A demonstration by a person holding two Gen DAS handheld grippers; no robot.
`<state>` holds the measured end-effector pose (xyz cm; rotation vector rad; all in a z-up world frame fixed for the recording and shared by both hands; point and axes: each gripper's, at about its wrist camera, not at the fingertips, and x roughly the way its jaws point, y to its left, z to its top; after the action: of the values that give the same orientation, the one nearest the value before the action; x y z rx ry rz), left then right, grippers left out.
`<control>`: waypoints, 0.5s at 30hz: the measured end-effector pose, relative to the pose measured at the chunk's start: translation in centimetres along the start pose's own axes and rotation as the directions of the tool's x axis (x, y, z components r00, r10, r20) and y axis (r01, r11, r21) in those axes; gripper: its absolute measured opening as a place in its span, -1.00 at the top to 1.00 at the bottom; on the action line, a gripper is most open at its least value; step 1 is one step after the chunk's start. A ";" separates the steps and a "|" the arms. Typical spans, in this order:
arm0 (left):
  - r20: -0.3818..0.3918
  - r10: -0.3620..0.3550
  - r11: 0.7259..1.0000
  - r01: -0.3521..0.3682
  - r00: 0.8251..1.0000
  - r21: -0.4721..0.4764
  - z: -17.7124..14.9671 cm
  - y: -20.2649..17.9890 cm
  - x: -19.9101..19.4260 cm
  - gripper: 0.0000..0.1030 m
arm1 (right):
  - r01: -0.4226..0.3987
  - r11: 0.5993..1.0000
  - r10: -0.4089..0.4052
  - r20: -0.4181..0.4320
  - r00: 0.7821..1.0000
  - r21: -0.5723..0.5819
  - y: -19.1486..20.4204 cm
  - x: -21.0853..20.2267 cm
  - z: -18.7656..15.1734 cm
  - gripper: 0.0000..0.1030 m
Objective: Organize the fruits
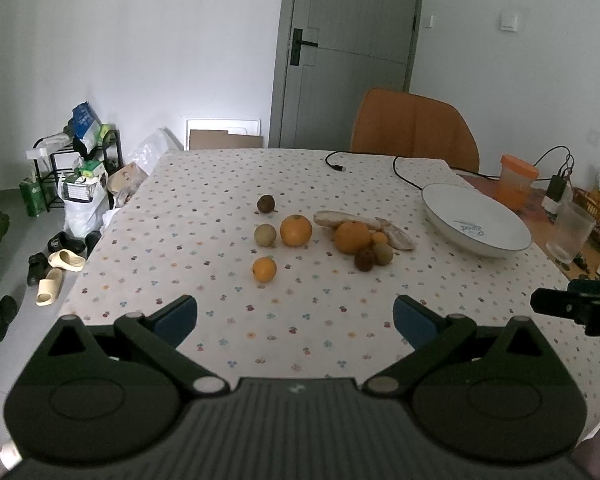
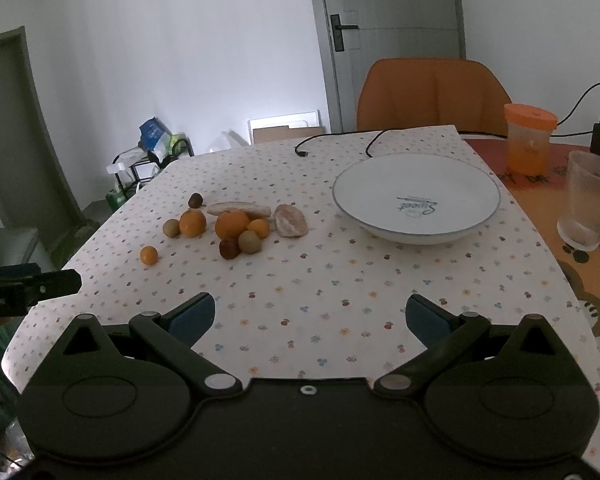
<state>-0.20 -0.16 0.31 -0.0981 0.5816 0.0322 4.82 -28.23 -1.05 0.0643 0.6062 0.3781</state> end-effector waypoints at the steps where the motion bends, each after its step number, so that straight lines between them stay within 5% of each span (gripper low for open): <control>1: 0.002 -0.001 1.000 0.001 1.000 0.001 0.0 0.0 0.0 -1.00 | -0.001 1.000 0.001 -0.001 1.000 -0.001 0.0 0.0 0.0 -1.00; 15: 0.005 -0.005 1.000 0.005 1.000 0.004 0.1 0.1 -0.2 -1.00 | -0.002 1.000 0.002 0.000 1.000 -0.005 0.0 -0.1 0.1 -1.00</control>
<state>-0.34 -0.06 0.50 -0.0959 0.5766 0.0266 4.80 -28.27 -0.97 0.0603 0.6057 0.3811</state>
